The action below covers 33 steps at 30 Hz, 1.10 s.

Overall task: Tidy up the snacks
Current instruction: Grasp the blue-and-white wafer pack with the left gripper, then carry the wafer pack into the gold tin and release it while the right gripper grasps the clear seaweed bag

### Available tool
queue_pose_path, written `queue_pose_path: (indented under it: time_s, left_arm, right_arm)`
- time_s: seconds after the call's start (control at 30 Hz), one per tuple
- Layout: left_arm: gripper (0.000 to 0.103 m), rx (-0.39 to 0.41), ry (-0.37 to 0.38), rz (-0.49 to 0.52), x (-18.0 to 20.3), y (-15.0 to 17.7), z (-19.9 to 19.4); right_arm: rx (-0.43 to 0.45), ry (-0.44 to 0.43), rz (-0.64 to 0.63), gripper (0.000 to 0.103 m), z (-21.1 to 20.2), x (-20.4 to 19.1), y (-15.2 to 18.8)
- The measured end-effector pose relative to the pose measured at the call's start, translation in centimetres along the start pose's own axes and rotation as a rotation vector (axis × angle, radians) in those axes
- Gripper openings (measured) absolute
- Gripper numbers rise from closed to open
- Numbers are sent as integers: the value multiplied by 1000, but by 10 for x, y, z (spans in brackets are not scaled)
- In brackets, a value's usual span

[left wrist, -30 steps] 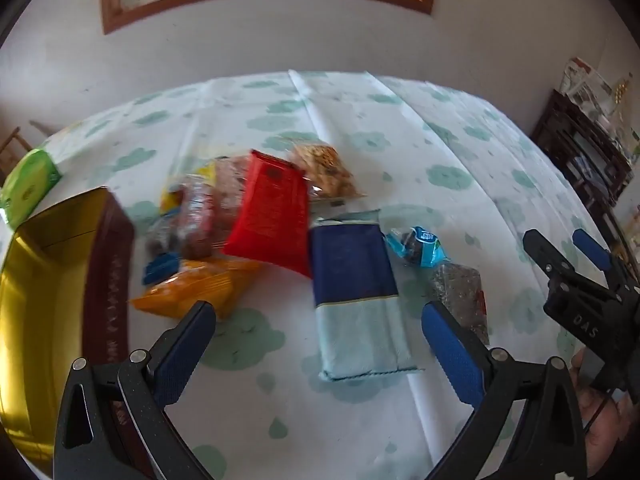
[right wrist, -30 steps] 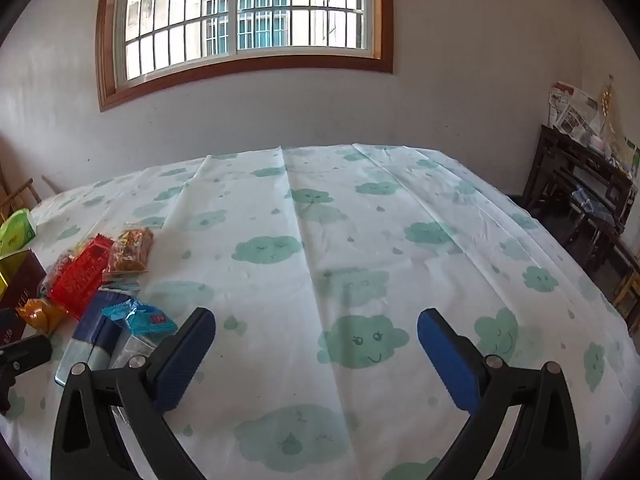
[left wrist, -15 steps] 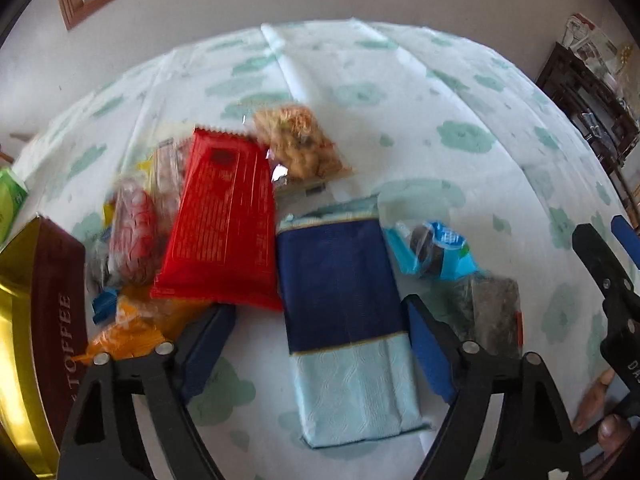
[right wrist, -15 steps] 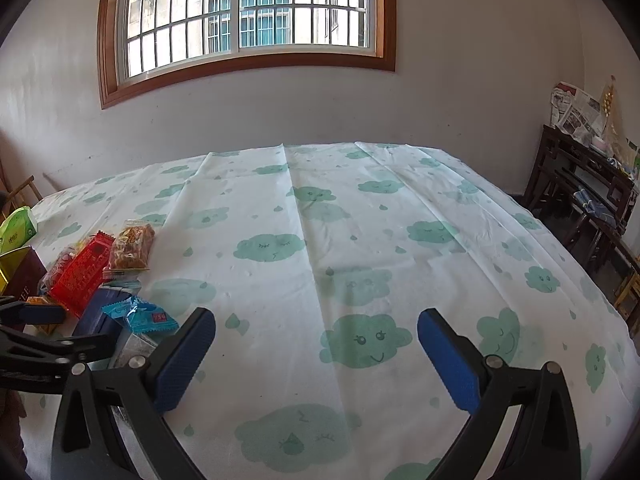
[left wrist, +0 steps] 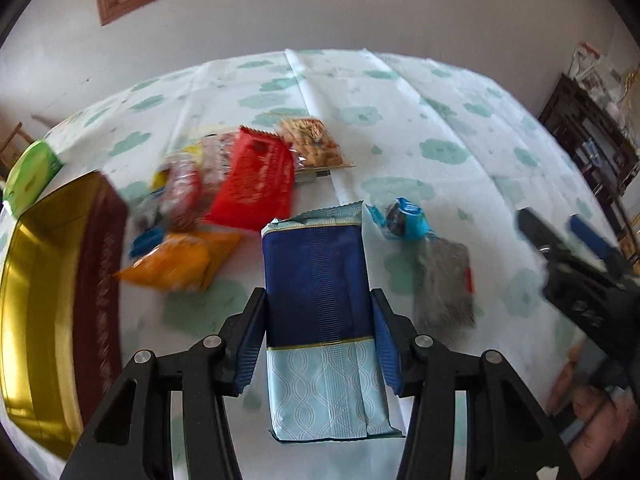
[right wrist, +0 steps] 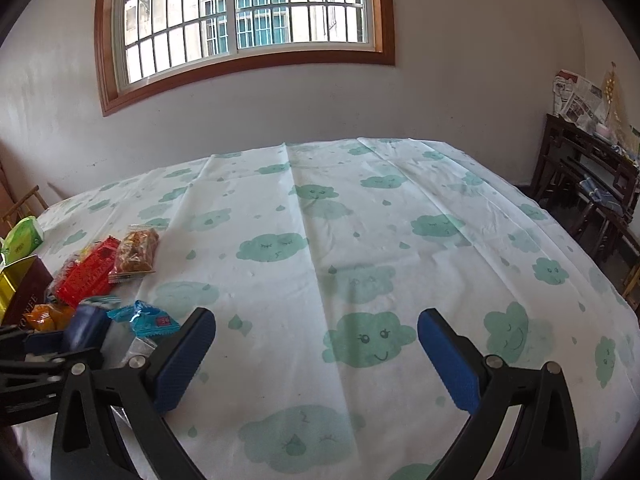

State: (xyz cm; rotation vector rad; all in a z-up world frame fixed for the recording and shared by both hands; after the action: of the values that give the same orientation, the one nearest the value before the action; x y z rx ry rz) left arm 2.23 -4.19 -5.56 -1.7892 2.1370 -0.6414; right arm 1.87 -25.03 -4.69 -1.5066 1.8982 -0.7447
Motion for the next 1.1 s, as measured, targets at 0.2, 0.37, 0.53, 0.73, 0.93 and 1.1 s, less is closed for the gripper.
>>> queue_pose_path:
  time_s: [0.2,0.37,0.53,0.73,0.93,1.1]
  left_arm:
    - [47,56,0,-28,-10,11,-39]
    - [47,85,0,-41,-17,14,-60]
    - [47,94,6,-55,-28,14,-69]
    - [47,116,7,-82,-45,12,-82]
    - [47,140,-17,-112,-65,15,-97]
    - [47,151,-15,-154,-89,17,-111]
  right_arm:
    - [-94,-146,20,103,-13,-25,17]
    - [-134,-188,-38,103,-18,-59,26]
    - [-171,-195,-76,103,-13,-88,33]
    - [-244,-182,-87,66,3,-99,43]
    - [-254,-245,-110,38,4,-99,47]
    - [-205,-240,-168,36,-10,-95,43]
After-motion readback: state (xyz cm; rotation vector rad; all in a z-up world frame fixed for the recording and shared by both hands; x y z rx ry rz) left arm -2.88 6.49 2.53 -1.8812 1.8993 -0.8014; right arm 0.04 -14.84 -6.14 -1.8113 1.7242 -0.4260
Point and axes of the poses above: each gripper's, at about its wrist camera, not at the fingertips, and z roughly the way its jaws point, x to its right, y to its underside, the point moved 5 cm from there along z, roughly the way its jaws point, and after that the axes turned 2 degrees about -x, right-handed, at the moved point
